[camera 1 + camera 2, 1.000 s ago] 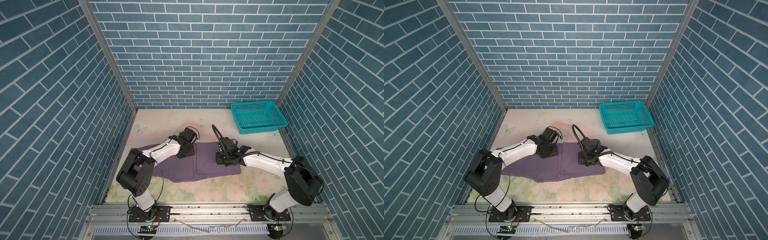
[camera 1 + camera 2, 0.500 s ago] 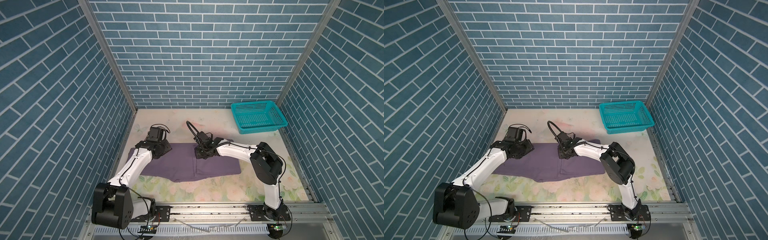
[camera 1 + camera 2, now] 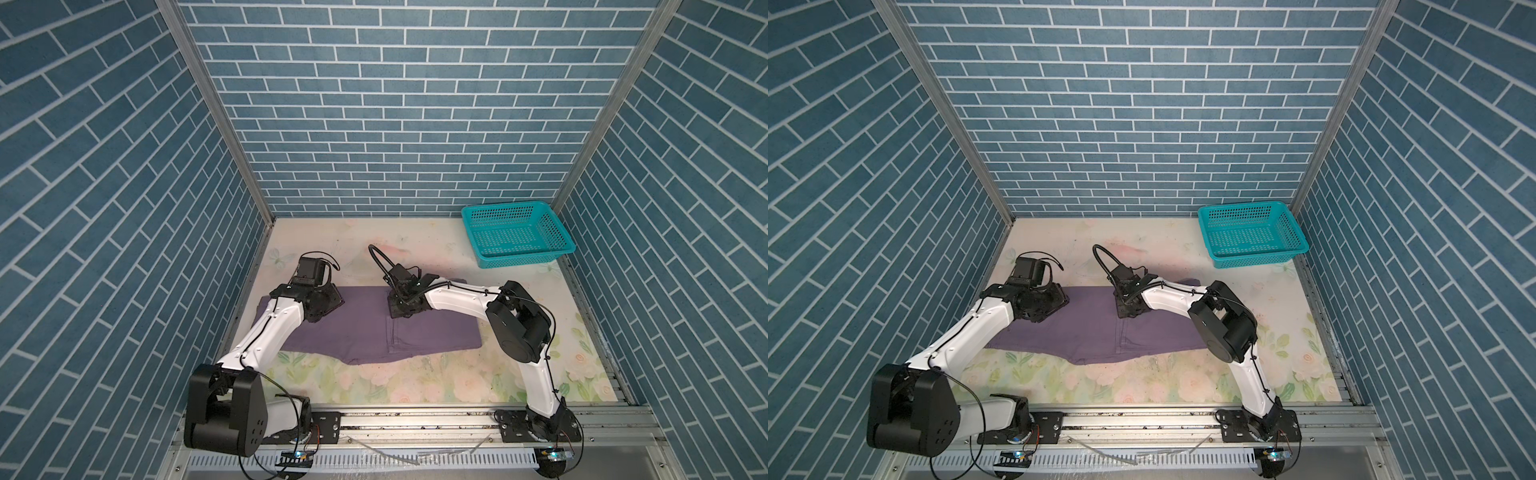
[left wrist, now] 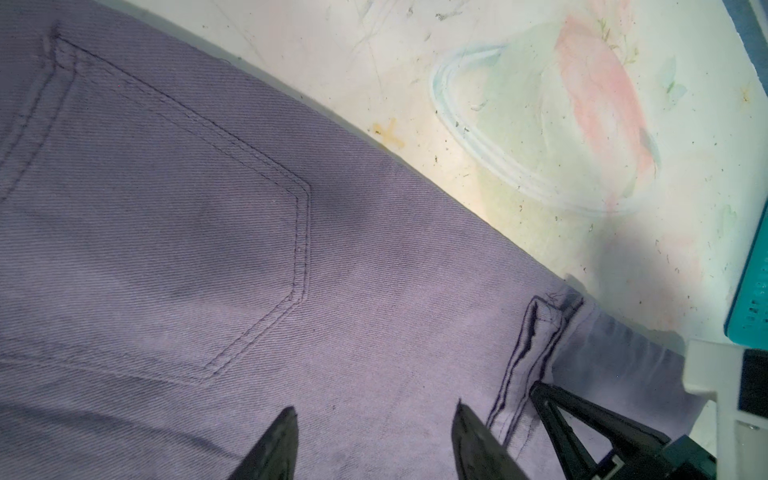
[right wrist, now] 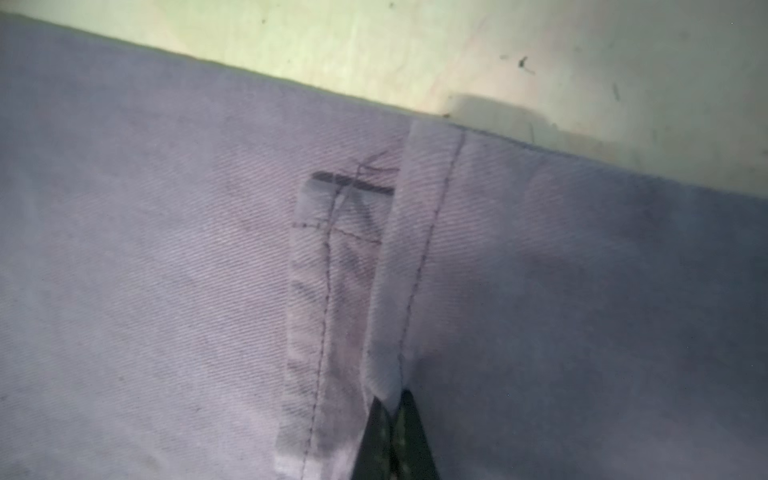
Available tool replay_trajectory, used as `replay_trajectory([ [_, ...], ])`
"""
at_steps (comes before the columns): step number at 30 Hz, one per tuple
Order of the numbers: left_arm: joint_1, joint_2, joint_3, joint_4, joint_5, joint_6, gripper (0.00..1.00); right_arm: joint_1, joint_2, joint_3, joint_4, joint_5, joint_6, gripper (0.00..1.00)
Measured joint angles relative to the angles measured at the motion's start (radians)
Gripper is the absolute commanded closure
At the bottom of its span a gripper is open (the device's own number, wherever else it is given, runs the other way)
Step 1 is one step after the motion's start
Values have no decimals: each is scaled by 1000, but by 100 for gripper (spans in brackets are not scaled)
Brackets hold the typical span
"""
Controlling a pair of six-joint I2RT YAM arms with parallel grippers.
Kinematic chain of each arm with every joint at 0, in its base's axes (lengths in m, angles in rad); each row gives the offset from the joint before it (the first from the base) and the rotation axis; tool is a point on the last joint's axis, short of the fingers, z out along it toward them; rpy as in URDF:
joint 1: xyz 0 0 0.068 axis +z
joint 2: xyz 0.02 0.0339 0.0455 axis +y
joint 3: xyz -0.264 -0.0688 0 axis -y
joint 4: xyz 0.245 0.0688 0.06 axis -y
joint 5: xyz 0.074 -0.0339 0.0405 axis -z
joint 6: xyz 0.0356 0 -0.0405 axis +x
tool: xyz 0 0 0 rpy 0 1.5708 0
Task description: Fold and stack the trousers
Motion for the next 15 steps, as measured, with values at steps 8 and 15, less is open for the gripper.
replay_trajectory([
  [8, 1, 1, -4, 0, 6, 3, 39, 0, -32, -1, -10, -16, -2, 100],
  [15, 4, 2, -5, 2, 8, 3, 39, 13, -142, -2, -13, -69, -3, 100],
])
